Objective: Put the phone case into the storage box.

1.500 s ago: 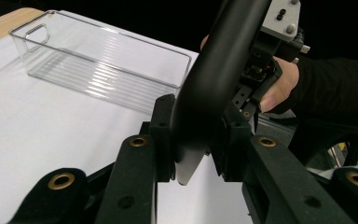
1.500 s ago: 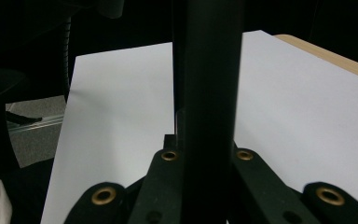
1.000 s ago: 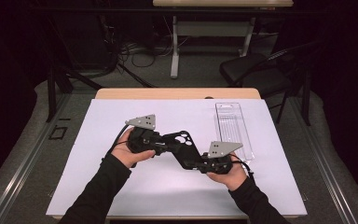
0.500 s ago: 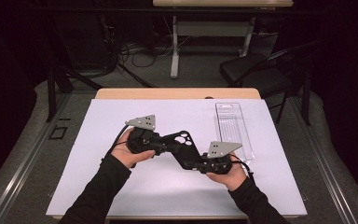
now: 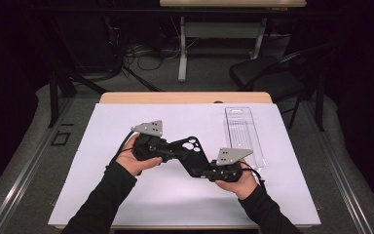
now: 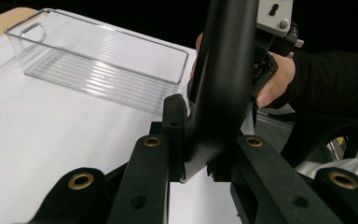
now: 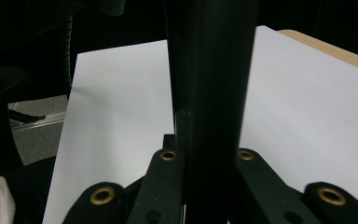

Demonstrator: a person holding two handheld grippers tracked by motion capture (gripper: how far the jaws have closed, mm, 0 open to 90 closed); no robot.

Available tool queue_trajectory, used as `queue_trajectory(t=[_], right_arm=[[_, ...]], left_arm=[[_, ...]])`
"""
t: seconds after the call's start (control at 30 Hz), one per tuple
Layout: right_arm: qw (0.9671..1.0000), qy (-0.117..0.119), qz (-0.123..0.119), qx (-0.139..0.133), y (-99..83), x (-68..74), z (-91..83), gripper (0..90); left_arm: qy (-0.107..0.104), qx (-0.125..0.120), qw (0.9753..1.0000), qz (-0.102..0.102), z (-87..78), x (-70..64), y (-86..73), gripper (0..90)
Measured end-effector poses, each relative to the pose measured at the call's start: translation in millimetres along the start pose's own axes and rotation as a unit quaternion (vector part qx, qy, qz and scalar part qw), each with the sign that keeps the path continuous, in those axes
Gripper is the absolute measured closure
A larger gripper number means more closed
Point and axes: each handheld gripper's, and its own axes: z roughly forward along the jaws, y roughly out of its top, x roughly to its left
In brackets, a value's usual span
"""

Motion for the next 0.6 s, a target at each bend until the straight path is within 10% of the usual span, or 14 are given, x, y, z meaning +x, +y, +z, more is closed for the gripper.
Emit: queue_trajectory(t=[0.6], right_arm=[[1.0, -0.002, 0.005, 0.004, 0.0, 0.3, 0.4, 84.4]], left_arm=[[0.001, 0.001, 1.0, -0.001, 0.2, -0.3, 0.1, 80.8]])
